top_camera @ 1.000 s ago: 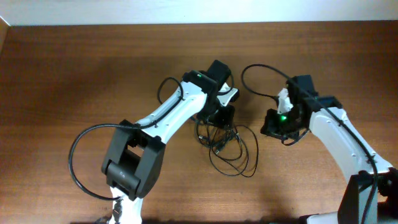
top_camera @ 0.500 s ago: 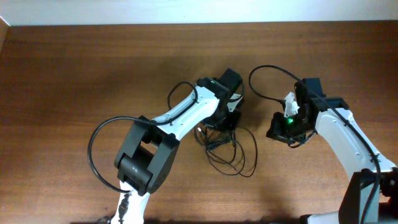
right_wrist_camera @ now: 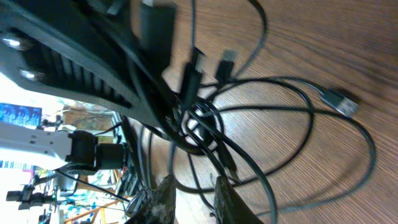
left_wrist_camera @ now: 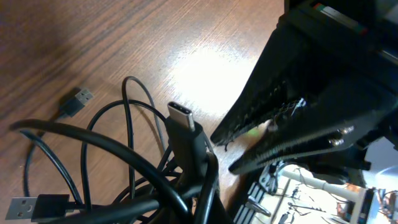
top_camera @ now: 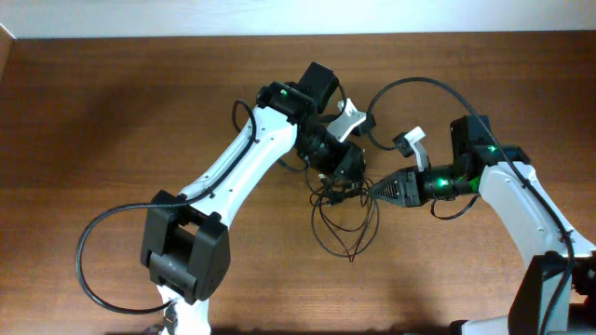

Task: Untangle cables
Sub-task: 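Release the cables with the right gripper and retract it rightward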

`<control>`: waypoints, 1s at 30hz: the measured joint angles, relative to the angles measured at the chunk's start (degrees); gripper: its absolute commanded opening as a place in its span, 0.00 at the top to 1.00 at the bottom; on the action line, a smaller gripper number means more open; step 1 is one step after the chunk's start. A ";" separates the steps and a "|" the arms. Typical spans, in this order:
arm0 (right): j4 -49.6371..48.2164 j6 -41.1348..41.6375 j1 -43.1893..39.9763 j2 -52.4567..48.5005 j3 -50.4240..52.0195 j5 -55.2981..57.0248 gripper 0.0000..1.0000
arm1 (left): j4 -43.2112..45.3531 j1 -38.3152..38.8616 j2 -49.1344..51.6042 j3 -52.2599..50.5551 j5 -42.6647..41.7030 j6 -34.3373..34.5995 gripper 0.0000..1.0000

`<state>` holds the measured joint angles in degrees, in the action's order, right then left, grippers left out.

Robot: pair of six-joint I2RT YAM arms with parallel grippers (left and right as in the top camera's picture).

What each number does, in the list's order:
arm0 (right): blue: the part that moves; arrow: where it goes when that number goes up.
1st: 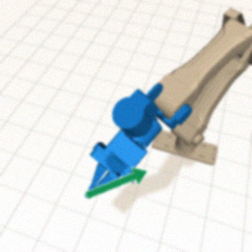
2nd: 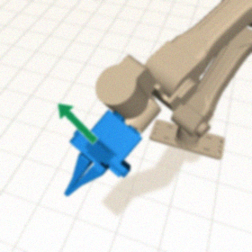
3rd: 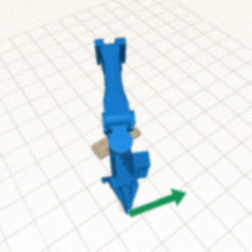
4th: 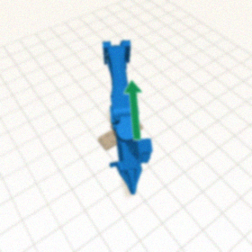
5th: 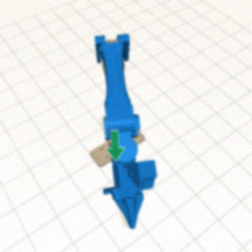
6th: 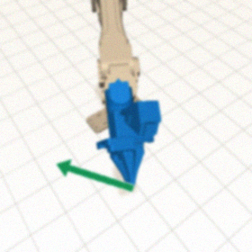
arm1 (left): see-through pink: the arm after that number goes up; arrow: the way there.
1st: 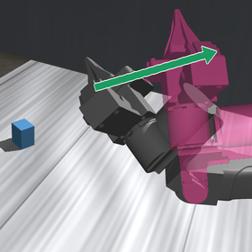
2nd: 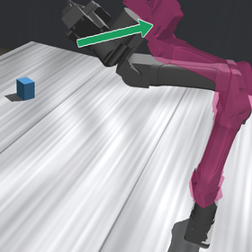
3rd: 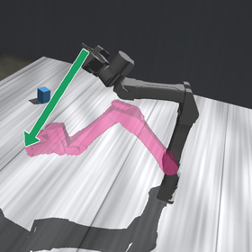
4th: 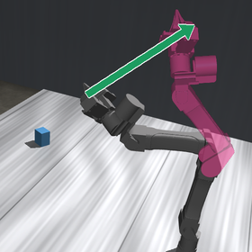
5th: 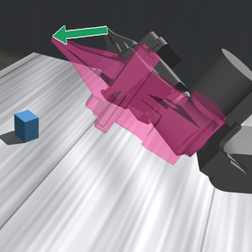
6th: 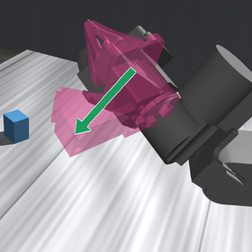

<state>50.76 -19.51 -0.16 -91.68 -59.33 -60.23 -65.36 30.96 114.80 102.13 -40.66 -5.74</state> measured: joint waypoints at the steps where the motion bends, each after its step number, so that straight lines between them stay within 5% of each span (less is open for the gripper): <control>1: -0.02 -0.66 0.00 0.00 0.00 -0.98 0.78 | 0.00 0.02 0.00 0.00 -0.52 0.81 1.00; 16: -4.55 -2.19 0.00 0.00 0.02 -3.74 0.75 | -0.39 -0.09 0.00 0.00 -8.55 10.16 1.00; 19: -4.55 -2.19 0.00 0.00 0.02 -3.74 0.96 | -0.52 -0.20 0.00 0.00 -9.94 10.34 1.00; 25: -6.19 -2.49 -0.04 0.00 0.02 -3.45 0.96 | -1.05 -0.57 0.00 0.00 -11.65 10.80 1.00; 30: -9.46 7.37 -4.13 0.00 0.04 5.07 0.96 | -5.22 0.13 0.00 0.00 -6.91 10.99 1.00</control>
<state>41.30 -12.14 -4.29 -91.68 -59.29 -55.16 -70.59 31.09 114.80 102.13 -47.57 5.26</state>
